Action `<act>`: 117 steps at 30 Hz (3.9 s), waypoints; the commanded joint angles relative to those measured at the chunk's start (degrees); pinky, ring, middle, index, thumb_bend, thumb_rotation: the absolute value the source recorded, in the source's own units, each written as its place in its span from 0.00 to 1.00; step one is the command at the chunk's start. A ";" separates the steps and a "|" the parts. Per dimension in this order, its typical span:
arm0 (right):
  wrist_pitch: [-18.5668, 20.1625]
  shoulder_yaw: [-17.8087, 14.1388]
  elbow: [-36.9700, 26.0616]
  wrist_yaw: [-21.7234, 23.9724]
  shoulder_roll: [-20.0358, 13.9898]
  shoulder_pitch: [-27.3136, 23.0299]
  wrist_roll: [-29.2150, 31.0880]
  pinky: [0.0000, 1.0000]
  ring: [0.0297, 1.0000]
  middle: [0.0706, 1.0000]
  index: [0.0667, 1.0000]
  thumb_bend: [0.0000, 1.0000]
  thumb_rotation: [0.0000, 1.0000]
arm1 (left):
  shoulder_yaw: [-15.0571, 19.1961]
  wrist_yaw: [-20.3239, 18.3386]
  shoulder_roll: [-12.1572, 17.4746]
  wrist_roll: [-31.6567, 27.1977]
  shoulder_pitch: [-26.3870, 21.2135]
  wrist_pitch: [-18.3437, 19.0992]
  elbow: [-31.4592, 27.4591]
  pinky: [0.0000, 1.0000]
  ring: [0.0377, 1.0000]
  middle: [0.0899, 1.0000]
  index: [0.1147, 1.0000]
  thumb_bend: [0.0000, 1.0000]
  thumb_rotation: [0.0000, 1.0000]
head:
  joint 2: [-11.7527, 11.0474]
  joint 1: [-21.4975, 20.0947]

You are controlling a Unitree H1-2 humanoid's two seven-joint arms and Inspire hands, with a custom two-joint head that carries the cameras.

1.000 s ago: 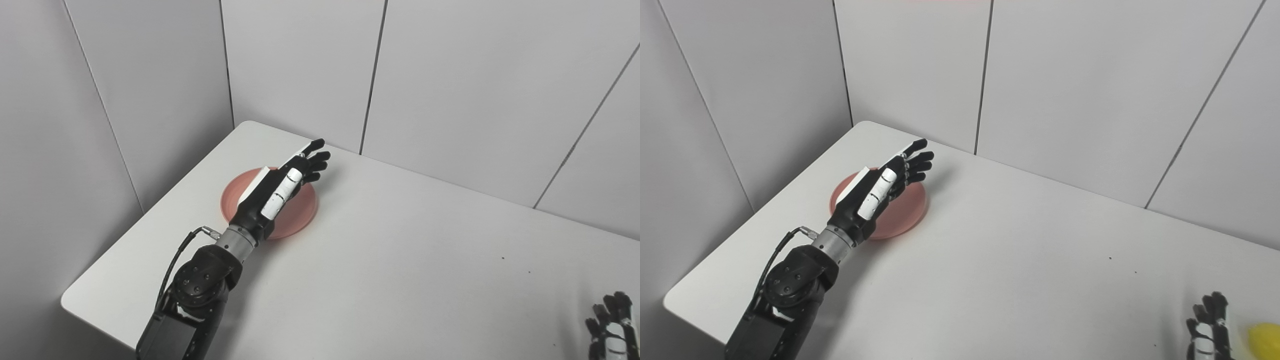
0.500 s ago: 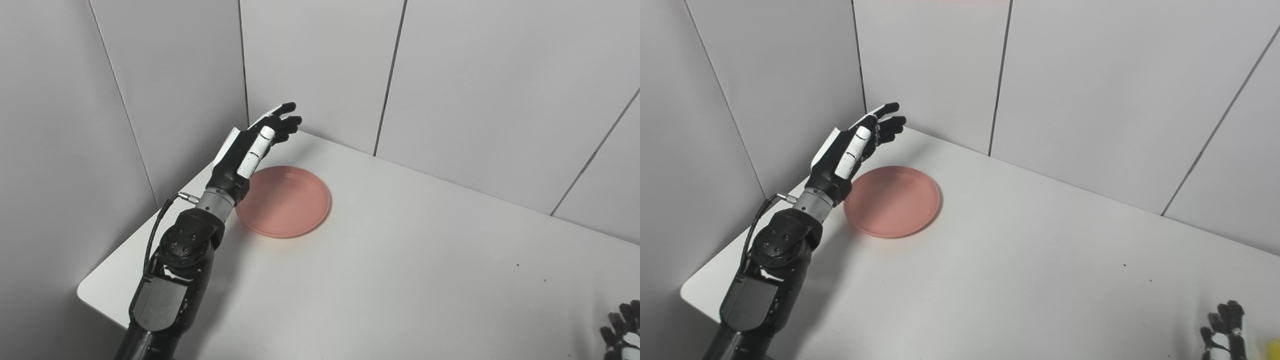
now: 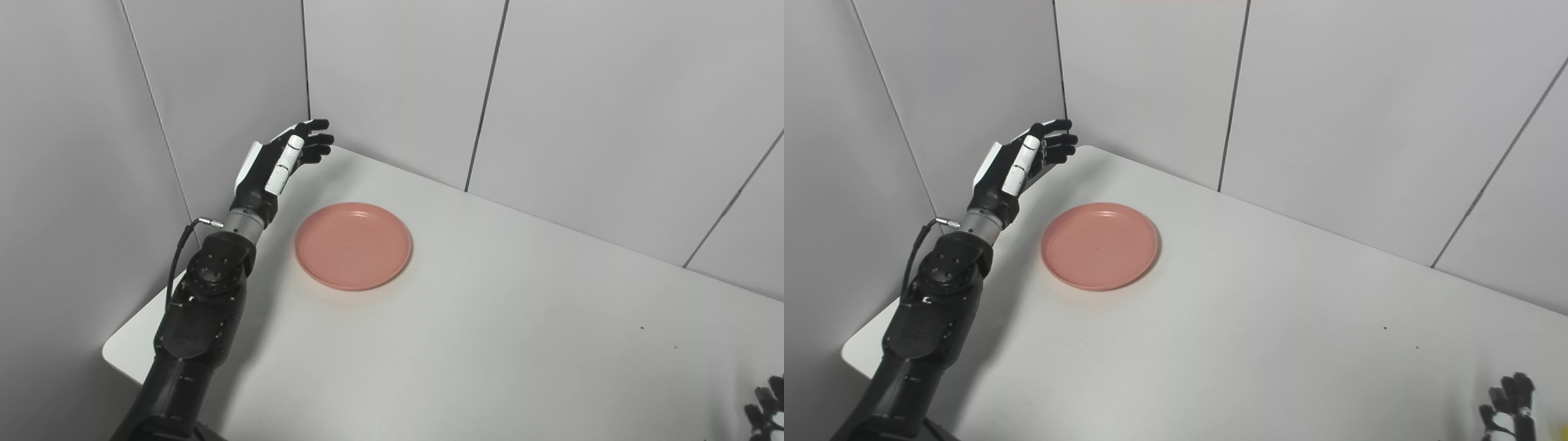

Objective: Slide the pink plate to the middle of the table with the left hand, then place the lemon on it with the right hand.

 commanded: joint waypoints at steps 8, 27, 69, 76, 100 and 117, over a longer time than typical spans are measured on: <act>-3.87 -0.10 2.02 1.01 0.12 0.97 0.77 1.00 1.00 1.00 1.00 0.65 0.89 | 0.20 -0.90 3.04 -1.44 -4.11 -4.82 8.27 0.83 0.76 0.72 0.73 0.59 1.00 | 0.16 0.09; -4.36 -0.31 2.13 0.69 0.40 1.22 -0.06 1.00 1.00 1.00 1.00 0.64 0.90 | -1.86 -1.95 -0.27 -2.95 -4.67 -9.59 17.24 0.83 0.79 0.75 0.75 0.62 1.00 | 0.50 0.03; -0.75 -0.46 -1.66 -1.20 2.11 1.45 -0.54 1.00 1.00 1.00 1.00 0.61 0.89 | -6.95 -4.92 -9.46 -7.56 1.42 -5.38 9.86 0.86 0.80 0.77 0.76 0.61 1.00 | 5.94 -5.88; -2.62 0.47 -1.12 -1.15 2.05 1.51 -2.23 1.00 0.99 0.99 0.99 0.67 0.90 | -7.66 -4.54 -11.49 -8.36 2.18 -2.53 6.05 0.85 0.81 0.79 0.77 0.59 1.00 | 7.69 -9.73; -0.26 2.65 -8.00 -3.82 4.78 2.14 -6.88 0.97 0.95 0.96 0.96 0.58 0.83 | -13.31 -6.07 -14.42 -7.24 2.04 2.67 1.98 0.88 0.85 0.83 0.83 0.63 1.00 | 13.85 -24.29; 3.21 6.27 -9.81 -6.79 8.51 0.90 -15.54 0.92 0.93 0.94 0.94 0.62 0.83 | -12.58 -5.86 -16.32 -7.66 3.08 2.67 0.23 0.92 0.86 0.84 0.83 0.62 1.00 | 16.78 -37.65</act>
